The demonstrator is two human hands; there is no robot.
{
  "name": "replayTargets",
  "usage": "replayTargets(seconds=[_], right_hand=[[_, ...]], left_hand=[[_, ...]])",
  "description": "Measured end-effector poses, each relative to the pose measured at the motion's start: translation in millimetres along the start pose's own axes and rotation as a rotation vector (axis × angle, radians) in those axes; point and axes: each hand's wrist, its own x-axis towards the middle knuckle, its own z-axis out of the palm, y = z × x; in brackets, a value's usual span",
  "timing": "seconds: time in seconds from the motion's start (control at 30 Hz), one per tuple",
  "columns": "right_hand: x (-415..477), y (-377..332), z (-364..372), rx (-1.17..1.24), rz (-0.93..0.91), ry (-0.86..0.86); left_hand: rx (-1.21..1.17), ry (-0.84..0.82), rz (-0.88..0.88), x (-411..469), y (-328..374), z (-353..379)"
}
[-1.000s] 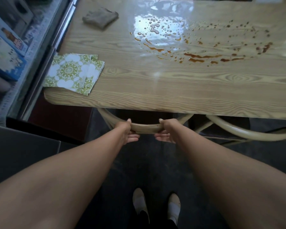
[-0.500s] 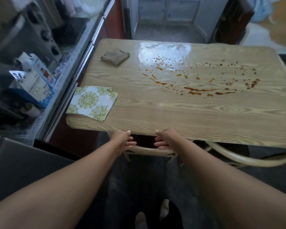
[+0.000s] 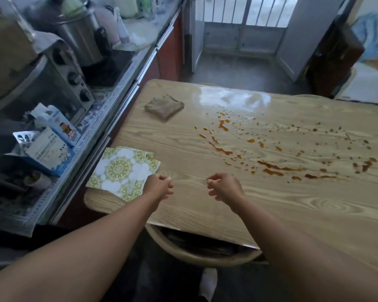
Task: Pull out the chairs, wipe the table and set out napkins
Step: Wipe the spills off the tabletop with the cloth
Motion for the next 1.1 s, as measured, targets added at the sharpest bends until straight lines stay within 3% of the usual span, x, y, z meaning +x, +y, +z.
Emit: replayTargets(seconds=[0.23,0.57,0.83,0.97,1.1], right_hand=[[76.8,-35.3,1.8,-0.2,-0.18,0.017],[184.3,-85.8,46.3,-0.375,-0.5,0.203],[281.1,-145.8,90.4,-0.49,-0.719,0.232],[328.2,-181.9,108.5,-0.505,-0.699,0.187],[367.7,-205.4,121.7,-0.544,-0.603,0.021]], left_hand=[[0.09,0.191,0.112,77.5,29.2,-3.0],[0.302,0.428,0.31,204.8,64.7,2.1],[0.514,0.74,0.486,280.0,56.4,11.1],[0.61,0.768,0.52,292.5,52.8,13.3],[0.656,0.757,0.548,292.9,51.3,13.4]])
